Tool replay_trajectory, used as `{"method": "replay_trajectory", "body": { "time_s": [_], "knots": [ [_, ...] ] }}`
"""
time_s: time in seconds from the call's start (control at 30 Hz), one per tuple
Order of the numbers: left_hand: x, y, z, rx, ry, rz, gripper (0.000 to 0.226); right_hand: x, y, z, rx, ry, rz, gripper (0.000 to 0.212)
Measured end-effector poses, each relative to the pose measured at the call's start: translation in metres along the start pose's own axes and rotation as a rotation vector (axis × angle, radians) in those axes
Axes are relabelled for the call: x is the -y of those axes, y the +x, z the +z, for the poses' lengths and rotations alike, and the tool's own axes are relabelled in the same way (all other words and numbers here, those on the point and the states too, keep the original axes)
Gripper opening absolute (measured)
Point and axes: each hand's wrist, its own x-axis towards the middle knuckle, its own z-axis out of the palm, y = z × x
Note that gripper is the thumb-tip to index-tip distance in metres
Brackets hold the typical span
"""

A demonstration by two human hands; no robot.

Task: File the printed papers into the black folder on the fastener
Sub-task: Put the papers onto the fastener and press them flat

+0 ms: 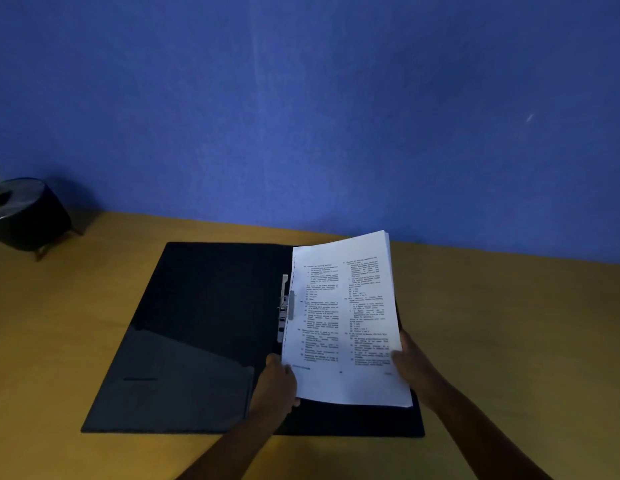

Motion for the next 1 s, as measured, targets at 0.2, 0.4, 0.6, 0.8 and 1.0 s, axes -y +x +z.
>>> {"method": "replay_trajectory", "body": {
  "time_s": [0.2, 0.4, 0.6, 0.8, 1.0],
  "knots": [
    [0.005, -0.002, -0.015, 0.044, 0.458, 0.077, 0.027, -0.003, 0.007, 0.005, -0.130, -0.162, -0.035, 0.043],
    [0.008, -0.002, -0.020, 0.111, 0.466, 0.102, 0.025, -0.003, 0.008, 0.004, -0.149, -0.171, -0.020, 0.041],
    [0.006, -0.004, -0.024, 0.188, 0.431, 0.077, 0.028, -0.005, 0.007, 0.003, -0.165, -0.173, -0.025, 0.042],
    [-0.005, -0.009, -0.024, 0.134, 0.575, 0.116, 0.027, -0.007, 0.003, 0.001, -0.212, -0.253, -0.044, 0.045],
    [-0.004, -0.017, -0.018, 0.133, 0.739, 0.164, 0.069, -0.007, 0.004, -0.002, -0.266, -0.291, -0.071, 0.035]
  ]
}}
